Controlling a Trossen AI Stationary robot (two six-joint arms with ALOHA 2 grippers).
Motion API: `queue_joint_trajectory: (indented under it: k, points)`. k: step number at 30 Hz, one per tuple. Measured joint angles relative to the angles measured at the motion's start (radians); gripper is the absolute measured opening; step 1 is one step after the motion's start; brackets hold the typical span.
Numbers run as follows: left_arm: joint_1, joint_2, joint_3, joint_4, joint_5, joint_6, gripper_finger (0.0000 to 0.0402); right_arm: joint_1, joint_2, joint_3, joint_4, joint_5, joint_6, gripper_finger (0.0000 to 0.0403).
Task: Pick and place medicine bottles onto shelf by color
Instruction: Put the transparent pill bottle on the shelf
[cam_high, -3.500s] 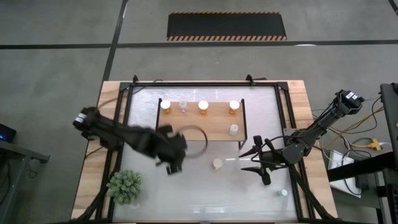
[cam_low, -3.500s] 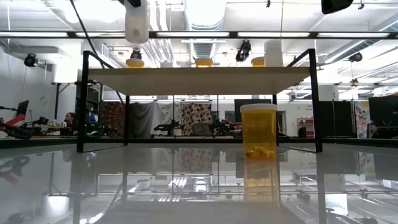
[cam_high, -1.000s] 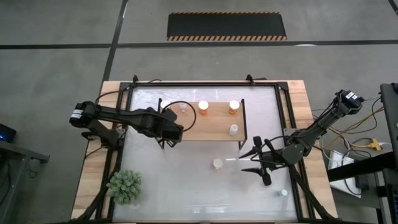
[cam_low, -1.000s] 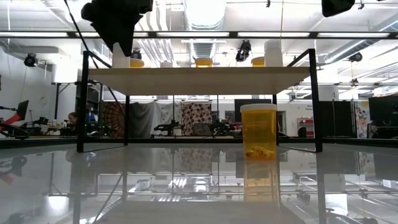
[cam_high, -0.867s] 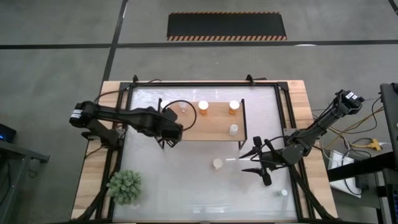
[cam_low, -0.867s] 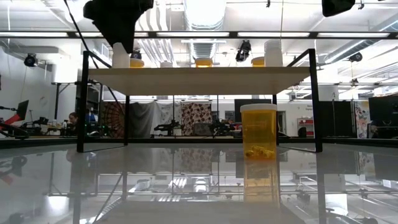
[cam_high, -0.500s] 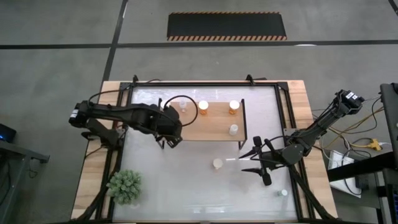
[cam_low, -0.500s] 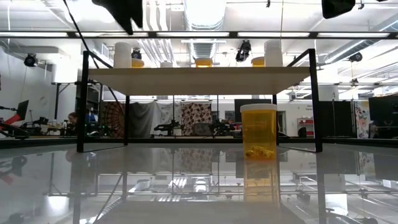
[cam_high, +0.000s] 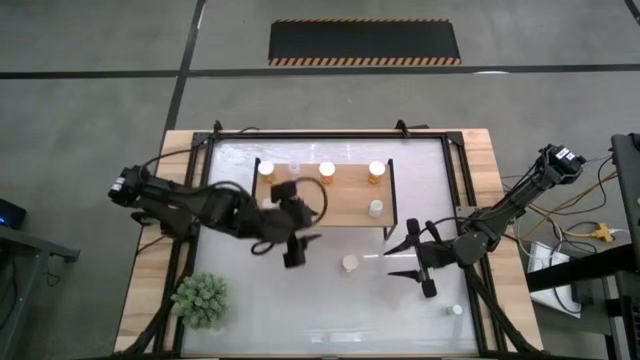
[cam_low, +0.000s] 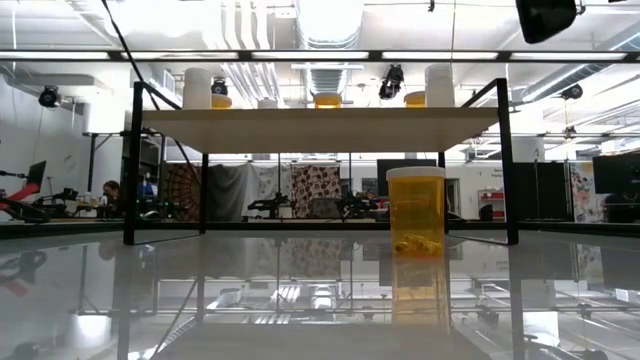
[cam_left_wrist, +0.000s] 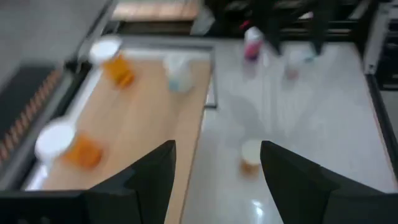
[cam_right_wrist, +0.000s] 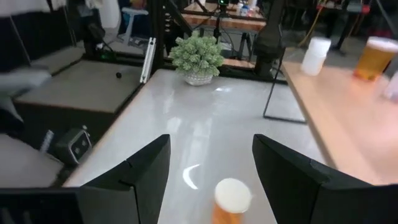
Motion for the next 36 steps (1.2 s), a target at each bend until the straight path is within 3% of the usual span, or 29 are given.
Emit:
queue_joint_trajectory:
  k: [7,12,18,23,27,30,33,36]
  points:
    - [-0.098,0.0,-0.117,0.263,-0.08,0.269,0.0217,0.006,0.015,0.037,0.016,-0.094,0.206,0.0219]
    - [-0.119,0.0,-0.202,0.354,-0.08,0.359,0.0217,0.038,0.075,0.136,-0.007,-0.114,0.251,0.0219]
    - [-0.122,-0.012,-0.26,0.36,-0.084,0.362,0.0217,0.048,0.16,0.328,-0.316,-0.112,0.496,0.0219]
    - [-0.124,-0.029,-0.291,0.361,-0.084,0.357,0.0217,0.05,0.264,0.504,-0.709,-0.131,0.799,0.0219]
    - [-0.13,-0.033,-0.292,0.367,-0.084,0.358,0.0217,0.05,0.358,0.632,-1.053,-0.236,1.064,0.0219]
    - [-0.13,-0.036,-0.292,0.368,-0.084,0.362,0.0217,0.058,0.426,0.688,-1.235,-0.384,1.199,0.0219]
    - [-0.13,-0.037,-0.292,0.368,-0.084,0.363,0.0217,0.068,0.482,0.705,-1.303,-0.567,1.325,0.0219]
    - [-0.13,-0.037,-0.292,0.368,-0.084,0.366,0.0217,0.076,0.519,0.703,-1.305,-0.648,1.445,0.0219]
